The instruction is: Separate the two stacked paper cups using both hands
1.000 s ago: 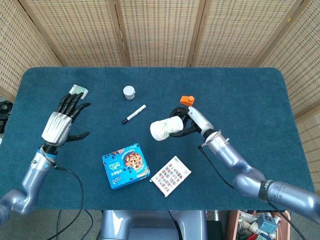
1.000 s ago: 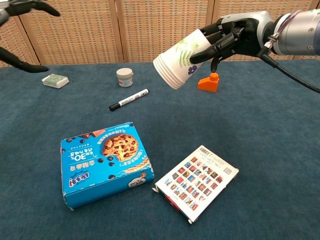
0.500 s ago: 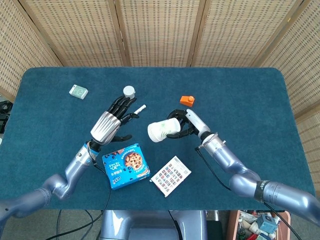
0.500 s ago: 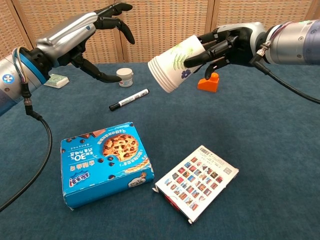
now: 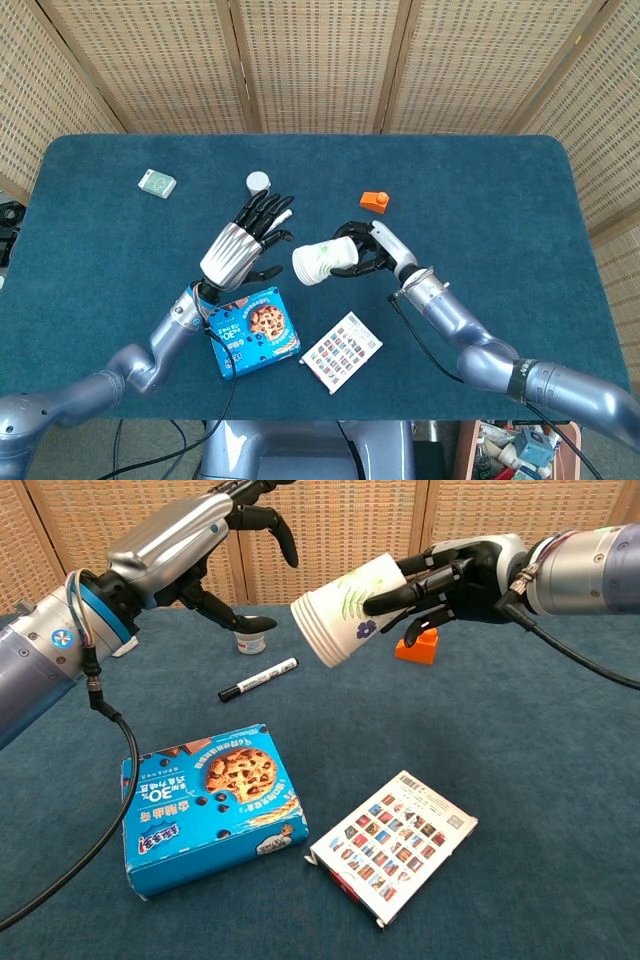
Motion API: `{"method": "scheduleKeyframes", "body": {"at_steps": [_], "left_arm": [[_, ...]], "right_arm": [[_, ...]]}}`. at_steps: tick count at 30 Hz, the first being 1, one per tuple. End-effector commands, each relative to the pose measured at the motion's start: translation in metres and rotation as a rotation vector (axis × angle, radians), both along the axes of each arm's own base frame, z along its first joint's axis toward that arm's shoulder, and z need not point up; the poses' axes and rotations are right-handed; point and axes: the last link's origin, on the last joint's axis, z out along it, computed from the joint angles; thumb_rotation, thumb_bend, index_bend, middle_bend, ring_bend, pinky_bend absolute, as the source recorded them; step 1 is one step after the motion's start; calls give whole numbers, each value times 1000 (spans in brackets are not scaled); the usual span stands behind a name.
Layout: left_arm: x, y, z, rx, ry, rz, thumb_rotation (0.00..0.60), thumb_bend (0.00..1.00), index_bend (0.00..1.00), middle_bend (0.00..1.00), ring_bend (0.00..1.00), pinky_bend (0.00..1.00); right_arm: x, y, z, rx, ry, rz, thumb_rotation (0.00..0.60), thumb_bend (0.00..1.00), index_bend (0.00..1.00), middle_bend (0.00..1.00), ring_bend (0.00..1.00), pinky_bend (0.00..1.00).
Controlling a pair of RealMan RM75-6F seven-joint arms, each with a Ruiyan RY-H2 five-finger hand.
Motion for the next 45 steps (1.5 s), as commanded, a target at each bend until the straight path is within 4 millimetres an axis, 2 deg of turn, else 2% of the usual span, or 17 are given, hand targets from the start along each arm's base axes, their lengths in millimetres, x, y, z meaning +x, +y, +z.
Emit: {"method": "scheduleKeyframes", "body": {"at_steps": [1,9,26,45], "left_arm": [[7,-1,-3,6,2,-11,600,278,454,0,0,0],[12,1,-11,7,20,-12,600,335,472,0,0,0],[15,-4,-23,12,33,-31,600,336,497,0,0,0],[20,-2,-26,29,25,-39,600,345,517,0,0,0]], "right_arm": [[0,1,-2,5,-4,-1,600,411,585,599,473,609],[1,2,-6,16,-7,-1,600,411,586,599,473,609],[-7,-1,-6,16,-3,-17,600,413,586,600,473,609],[-11,-1,-5,21,-10,-26,600,417,586,601,473,609]]}}
